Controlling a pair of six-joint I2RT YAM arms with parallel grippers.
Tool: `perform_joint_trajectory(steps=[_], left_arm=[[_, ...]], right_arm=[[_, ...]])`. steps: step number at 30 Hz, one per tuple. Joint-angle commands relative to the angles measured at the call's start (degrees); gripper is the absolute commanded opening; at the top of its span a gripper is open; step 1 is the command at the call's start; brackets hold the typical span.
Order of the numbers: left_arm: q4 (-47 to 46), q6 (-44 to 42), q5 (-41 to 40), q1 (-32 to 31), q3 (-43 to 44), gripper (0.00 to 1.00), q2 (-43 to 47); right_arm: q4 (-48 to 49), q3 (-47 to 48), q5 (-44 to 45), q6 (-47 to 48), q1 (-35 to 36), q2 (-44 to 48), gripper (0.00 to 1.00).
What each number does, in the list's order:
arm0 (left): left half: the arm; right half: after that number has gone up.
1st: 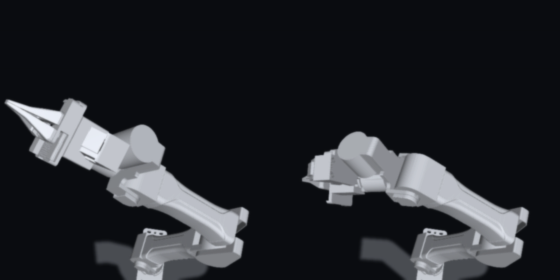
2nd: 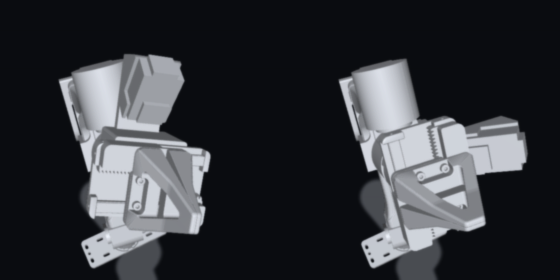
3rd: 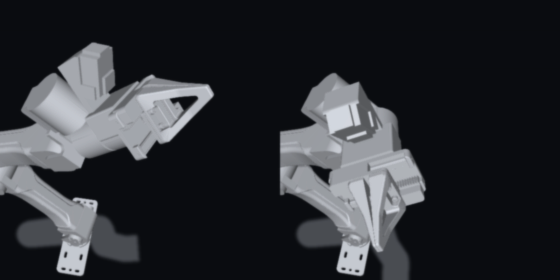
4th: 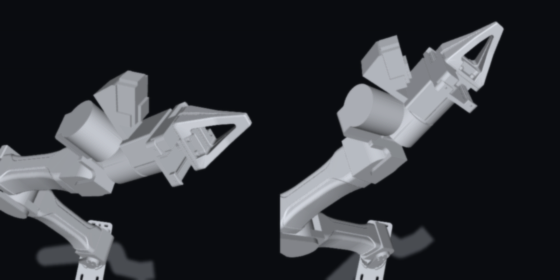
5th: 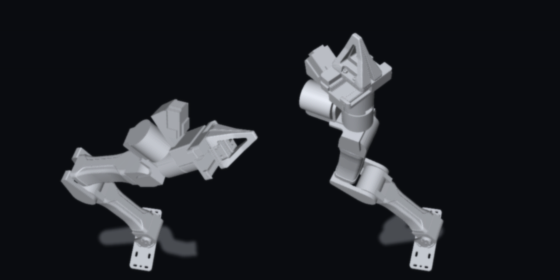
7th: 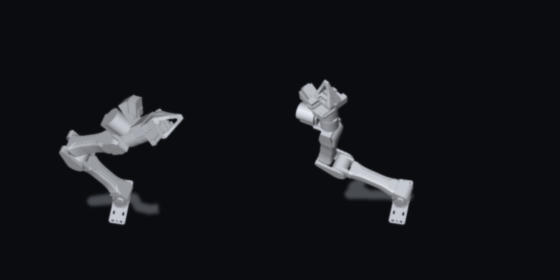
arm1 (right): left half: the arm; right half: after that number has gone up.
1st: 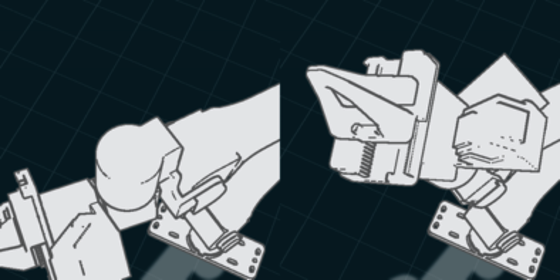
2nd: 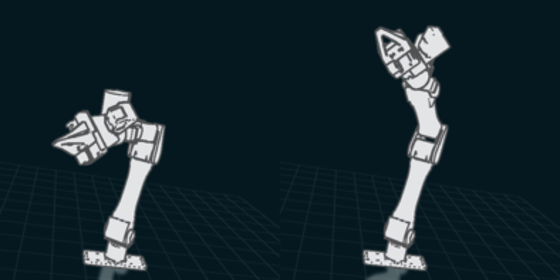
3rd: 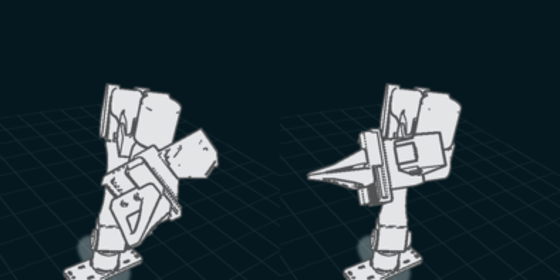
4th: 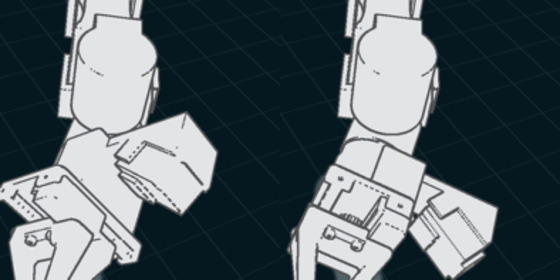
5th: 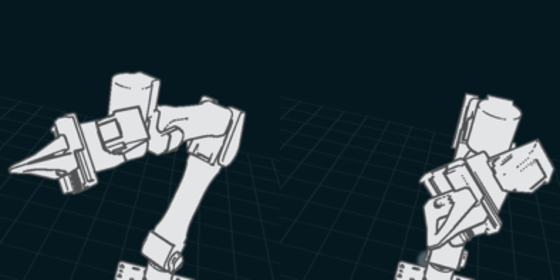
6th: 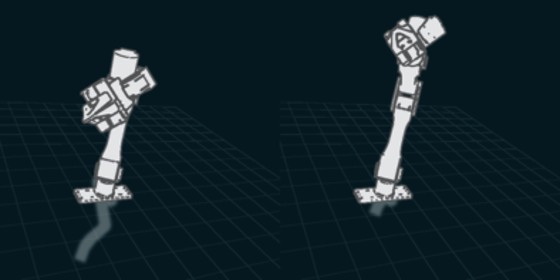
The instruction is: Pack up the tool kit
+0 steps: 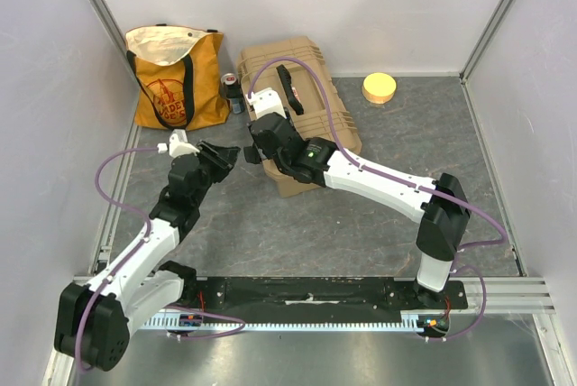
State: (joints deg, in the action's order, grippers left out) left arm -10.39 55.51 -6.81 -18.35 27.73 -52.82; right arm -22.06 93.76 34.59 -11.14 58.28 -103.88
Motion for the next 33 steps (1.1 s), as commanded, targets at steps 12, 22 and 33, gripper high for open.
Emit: perform_joint_trajectory(steps=[12,22,33], left_arm=[[-8.24,-5.93,13.58,-0.20,0.05,0.44,-10.46],[-8.15,-5.50,11.03,-0.20,-1.89,0.38,-12.57],[0.19,-8.65,8.04,-0.54,2.06,0.37,-13.18]], right_arm=[[-14.15,-3.67,-6.82,-3.54,0.43,-6.95,0.58],[-14.23,-3.32,-7.34,-3.54,0.43,-6.87,0.58],[-14.94,3.53,-2.87,-4.16,0.34,-3.27,0.58]])
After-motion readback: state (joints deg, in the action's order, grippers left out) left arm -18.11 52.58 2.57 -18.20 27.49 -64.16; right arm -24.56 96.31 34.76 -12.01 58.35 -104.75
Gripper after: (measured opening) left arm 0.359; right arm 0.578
